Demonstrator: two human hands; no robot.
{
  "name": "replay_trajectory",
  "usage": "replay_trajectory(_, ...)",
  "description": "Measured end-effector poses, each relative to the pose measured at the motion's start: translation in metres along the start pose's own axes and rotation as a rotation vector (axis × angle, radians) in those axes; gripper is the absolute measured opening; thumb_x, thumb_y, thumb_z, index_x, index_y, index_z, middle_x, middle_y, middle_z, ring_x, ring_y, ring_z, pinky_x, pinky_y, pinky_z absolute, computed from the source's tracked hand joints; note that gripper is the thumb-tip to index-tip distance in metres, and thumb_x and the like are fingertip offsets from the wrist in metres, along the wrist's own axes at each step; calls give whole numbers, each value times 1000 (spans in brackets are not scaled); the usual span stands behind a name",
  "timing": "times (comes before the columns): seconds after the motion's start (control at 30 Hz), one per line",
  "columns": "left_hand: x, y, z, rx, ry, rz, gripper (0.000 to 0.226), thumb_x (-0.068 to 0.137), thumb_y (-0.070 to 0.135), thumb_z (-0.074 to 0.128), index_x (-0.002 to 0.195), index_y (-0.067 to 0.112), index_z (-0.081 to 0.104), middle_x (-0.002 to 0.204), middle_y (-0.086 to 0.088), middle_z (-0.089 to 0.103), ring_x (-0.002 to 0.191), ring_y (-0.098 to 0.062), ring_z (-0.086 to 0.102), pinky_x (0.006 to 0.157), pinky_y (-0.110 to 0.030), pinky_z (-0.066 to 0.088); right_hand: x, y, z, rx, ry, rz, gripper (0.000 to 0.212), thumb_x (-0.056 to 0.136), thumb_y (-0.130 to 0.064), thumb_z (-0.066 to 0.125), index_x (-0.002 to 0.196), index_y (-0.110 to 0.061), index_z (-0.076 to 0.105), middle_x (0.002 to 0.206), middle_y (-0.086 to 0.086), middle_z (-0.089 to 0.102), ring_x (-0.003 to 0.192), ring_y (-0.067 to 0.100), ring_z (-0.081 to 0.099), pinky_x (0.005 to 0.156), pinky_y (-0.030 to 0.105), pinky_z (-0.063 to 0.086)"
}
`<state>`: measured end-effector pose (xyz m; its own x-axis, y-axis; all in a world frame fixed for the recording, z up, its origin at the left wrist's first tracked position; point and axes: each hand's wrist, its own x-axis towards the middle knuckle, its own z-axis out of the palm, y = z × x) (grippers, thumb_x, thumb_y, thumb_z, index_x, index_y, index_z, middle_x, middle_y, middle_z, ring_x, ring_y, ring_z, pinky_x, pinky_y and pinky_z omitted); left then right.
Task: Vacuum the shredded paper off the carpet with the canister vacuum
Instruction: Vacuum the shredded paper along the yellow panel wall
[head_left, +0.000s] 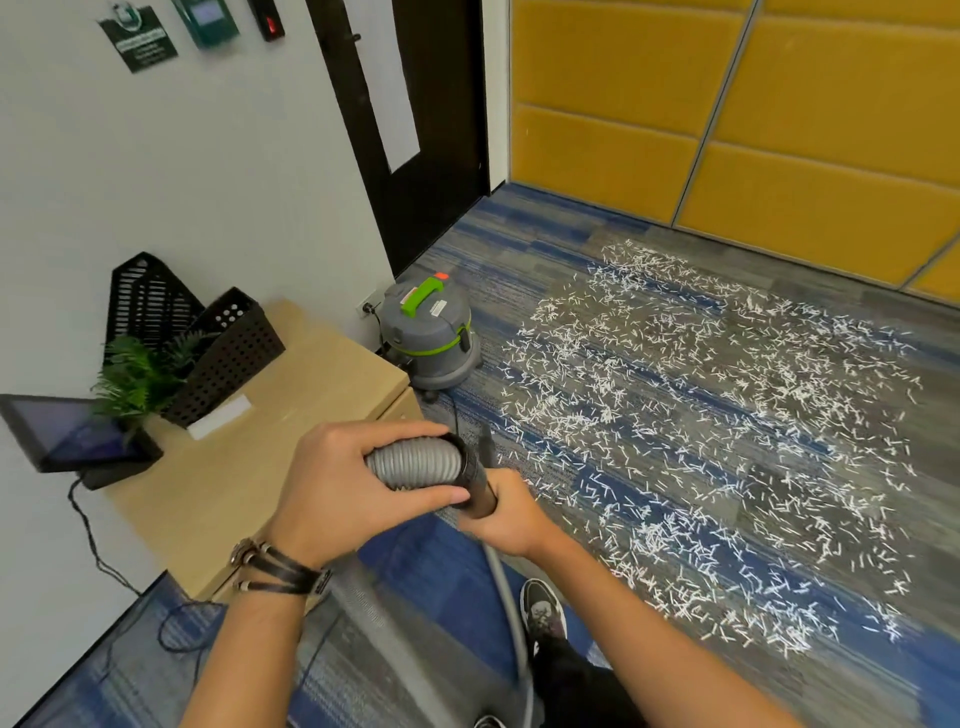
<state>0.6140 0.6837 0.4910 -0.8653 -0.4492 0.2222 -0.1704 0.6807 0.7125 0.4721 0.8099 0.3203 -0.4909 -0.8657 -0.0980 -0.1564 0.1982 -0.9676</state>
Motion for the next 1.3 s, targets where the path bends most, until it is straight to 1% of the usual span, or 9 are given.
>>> replay_trajectory(0.23,-25,19,-20,9,53,110,55,61,68,87,111,47,77,105,28,77,98,8,72,87,-25,58,-34,-11,20,93,104,-80,22,67,-10,66,62,-17,46,59,-13,38,57,7,32,53,29,25)
replay_trajectory(0.37,-16,24,-25,56,136,152,53,64,67,86,112,47,76,108,24,77,99,7,72,87,-31,61,-24,-26,17,72,220,-102,26,68,-10,67,61,-28,49,57,-15,40,58,2,32,52,26,27)
replay_trajectory(0.47,-9,14,-19,84,74,112,53,64,68,87,111,47,78,105,26,77,97,7,72,86,-34,61,-14,-28,10,31,207,-101,31,69,-11,67,59,-34,49,57,-14,42,57,3,35,52,26,29)
replay_trajectory(0.57,-9,-2,-4,123,-10,52,56,64,74,84,113,48,78,105,28,76,96,7,71,85,-37,60,-9,-18,9,-22,138,-32,23,68,-21,65,59,-31,47,56,-15,42,56,6,36,52,30,28)
replay_trajectory(0.67,-15,-9,1,76,-33,26,57,61,72,86,111,48,78,104,31,75,97,11,70,86,-35,61,-15,-10,15,-38,137,-10,31,70,-13,65,57,-32,44,53,-16,38,54,3,32,51,29,25)
replay_trajectory(0.8,-30,-3,-8,-28,-93,32,58,57,68,91,109,43,80,102,28,77,97,5,73,88,-38,62,-39,-8,31,-18,152,-8,39,69,-2,66,58,-29,41,54,-16,37,54,3,31,50,27,24)
replay_trajectory(1.03,-66,18,-32,-68,-51,107,57,58,61,93,108,39,81,101,25,78,97,3,74,88,-27,60,-82,-21,47,-1,102,-40,18,63,-11,62,65,-7,45,61,-6,38,58,10,33,54,34,25)
replay_trajectory(1.2,-88,27,-44,-53,59,145,53,61,63,89,108,41,80,104,26,77,96,5,73,88,-23,58,-98,-32,60,2,165,-71,18,66,-11,62,64,-20,46,59,-13,38,59,7,32,53,35,24)
replay_trajectory(1.3,-89,27,-40,5,103,139,52,64,67,86,110,43,79,106,25,77,99,5,72,89,-30,60,-90,-33,60,25,205,-78,28,68,-7,63,62,-26,44,59,-16,37,58,5,31,53,31,24)
